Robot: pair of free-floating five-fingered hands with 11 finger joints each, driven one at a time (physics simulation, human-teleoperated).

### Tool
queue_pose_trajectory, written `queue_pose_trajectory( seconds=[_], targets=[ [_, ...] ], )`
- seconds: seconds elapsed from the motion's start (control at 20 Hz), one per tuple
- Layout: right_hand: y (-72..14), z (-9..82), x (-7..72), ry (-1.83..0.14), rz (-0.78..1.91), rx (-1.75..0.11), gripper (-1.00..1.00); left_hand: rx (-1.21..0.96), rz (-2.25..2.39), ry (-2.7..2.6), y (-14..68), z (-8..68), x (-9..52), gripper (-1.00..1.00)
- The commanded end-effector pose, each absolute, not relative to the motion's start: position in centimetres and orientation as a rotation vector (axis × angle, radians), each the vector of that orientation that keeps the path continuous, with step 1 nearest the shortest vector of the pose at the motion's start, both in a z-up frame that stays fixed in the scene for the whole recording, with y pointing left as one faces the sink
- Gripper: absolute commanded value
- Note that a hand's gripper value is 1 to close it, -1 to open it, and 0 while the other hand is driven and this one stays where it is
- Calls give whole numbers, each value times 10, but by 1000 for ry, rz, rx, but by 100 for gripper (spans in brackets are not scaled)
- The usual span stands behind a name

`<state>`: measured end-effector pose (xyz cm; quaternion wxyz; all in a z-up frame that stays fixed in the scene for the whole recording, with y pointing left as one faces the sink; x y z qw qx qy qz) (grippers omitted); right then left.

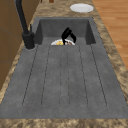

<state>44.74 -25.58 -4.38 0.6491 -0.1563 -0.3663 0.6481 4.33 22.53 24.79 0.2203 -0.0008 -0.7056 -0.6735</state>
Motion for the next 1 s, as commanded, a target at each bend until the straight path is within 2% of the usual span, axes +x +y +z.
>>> queue_pose_trajectory(
  seconds=[0.0, 0.7, 0.9, 0.95],
  targets=[
    [-257, -46, 450, -844, 1481, -377, -100, -2, -1862, -1951, 225, 248, 43, 0],
    [-259, 29, 457, -688, 1453, -260, -100, -2, -1862, -1951, 225, 248, 43, 0],
    [-263, 30, 441, -794, 1428, -276, -100, -2, -1862, -1951, 225, 248, 43, 0],
    [-260, 30, 453, -766, 1502, -305, -100, -2, -1862, -1951, 225, 248, 43, 0]
  ],
)
